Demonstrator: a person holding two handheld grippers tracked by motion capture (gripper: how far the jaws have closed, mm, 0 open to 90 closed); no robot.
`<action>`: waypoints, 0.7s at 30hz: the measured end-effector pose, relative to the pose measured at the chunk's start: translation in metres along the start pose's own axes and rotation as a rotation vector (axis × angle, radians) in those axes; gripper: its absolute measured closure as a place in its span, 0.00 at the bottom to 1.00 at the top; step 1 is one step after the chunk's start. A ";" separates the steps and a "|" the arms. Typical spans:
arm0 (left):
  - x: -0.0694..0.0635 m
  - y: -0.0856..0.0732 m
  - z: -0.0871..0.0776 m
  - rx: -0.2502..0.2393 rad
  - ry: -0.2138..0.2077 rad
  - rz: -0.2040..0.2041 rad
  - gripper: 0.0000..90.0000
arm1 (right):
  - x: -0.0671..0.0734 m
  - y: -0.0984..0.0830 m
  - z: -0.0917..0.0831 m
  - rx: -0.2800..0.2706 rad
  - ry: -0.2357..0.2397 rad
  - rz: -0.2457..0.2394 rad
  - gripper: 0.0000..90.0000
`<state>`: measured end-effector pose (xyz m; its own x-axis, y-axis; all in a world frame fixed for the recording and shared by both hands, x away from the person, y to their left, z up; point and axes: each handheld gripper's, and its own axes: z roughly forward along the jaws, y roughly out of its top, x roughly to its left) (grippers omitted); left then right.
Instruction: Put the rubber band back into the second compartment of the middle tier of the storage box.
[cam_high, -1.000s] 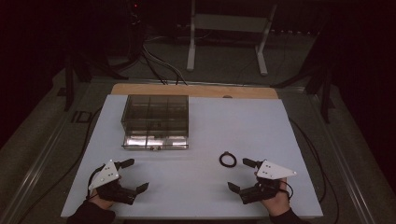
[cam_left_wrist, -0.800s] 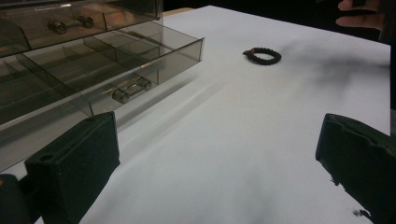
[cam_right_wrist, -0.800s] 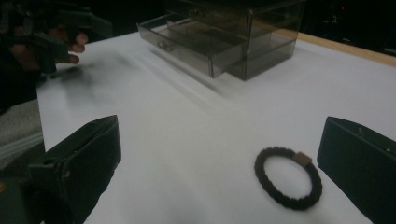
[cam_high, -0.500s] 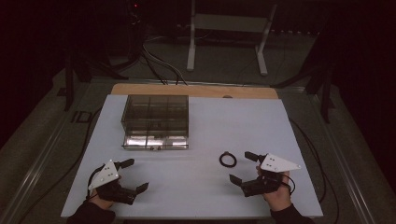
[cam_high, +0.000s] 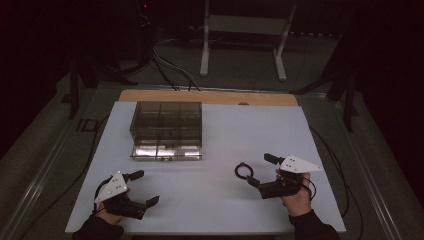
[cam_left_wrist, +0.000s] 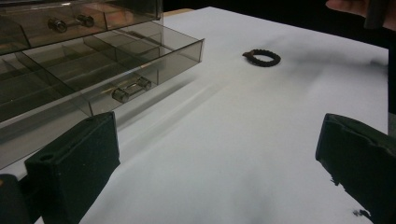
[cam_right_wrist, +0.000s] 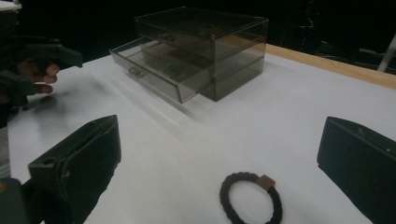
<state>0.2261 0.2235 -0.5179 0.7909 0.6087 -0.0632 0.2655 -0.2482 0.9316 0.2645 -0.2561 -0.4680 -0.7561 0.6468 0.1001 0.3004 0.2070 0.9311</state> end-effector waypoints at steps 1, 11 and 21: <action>0.000 0.000 0.000 0.000 0.000 0.000 0.00 | -0.001 0.000 0.001 0.001 -0.004 0.001 0.00; 0.000 0.000 0.000 -0.001 0.001 -0.002 0.00 | -0.018 0.005 0.007 0.006 -0.041 0.021 0.00; 0.001 0.000 0.000 -0.001 0.001 -0.005 0.00 | -0.027 0.006 0.014 0.024 -0.050 0.020 0.00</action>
<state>0.2263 0.2241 -0.5183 0.7892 0.6104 -0.0676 0.2687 -0.2442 0.9318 0.2941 -0.2622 -0.4702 -0.7200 0.6867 0.1001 0.3295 0.2114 0.9202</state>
